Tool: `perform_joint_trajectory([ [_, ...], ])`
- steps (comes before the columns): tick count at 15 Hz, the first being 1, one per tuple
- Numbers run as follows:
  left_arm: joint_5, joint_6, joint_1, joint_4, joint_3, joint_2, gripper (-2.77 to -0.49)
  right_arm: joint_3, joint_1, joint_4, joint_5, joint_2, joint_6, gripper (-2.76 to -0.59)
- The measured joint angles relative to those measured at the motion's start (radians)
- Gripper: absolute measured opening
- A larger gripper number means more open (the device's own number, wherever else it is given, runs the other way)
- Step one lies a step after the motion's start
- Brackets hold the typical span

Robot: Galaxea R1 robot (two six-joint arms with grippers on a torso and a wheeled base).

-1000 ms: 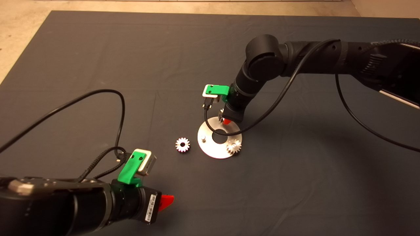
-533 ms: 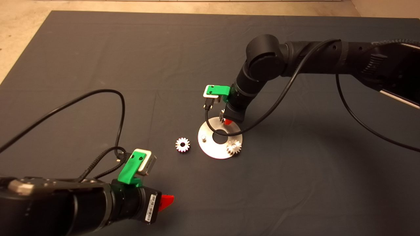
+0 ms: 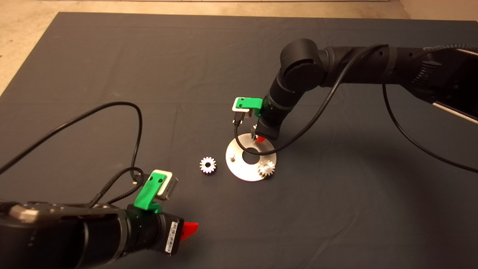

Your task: Install three planetary gears onto the carrier pins

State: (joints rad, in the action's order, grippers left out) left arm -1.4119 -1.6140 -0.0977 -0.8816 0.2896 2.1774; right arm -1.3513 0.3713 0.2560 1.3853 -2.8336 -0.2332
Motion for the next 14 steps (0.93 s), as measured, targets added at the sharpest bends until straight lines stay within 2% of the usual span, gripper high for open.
perform_joint_trajectory([
  [6,0.000,0.000,0.000,0.000,0.000,0.000,-1.51,0.000,0.000,-0.001,-0.001,0.002,0.000,-2.35],
  [10,0.001,0.000,0.000,0.000,0.000,0.000,-1.51,0.001,0.000,-0.007,-0.013,0.011,0.000,-2.34],
  [12,0.003,0.001,0.000,0.000,0.000,-0.005,-1.51,0.002,0.000,-0.007,-0.026,0.014,0.000,-2.34],
  [14,0.003,0.002,0.000,0.000,0.000,-0.017,-1.51,0.002,0.000,-0.011,-0.047,0.024,0.000,-2.35],
])
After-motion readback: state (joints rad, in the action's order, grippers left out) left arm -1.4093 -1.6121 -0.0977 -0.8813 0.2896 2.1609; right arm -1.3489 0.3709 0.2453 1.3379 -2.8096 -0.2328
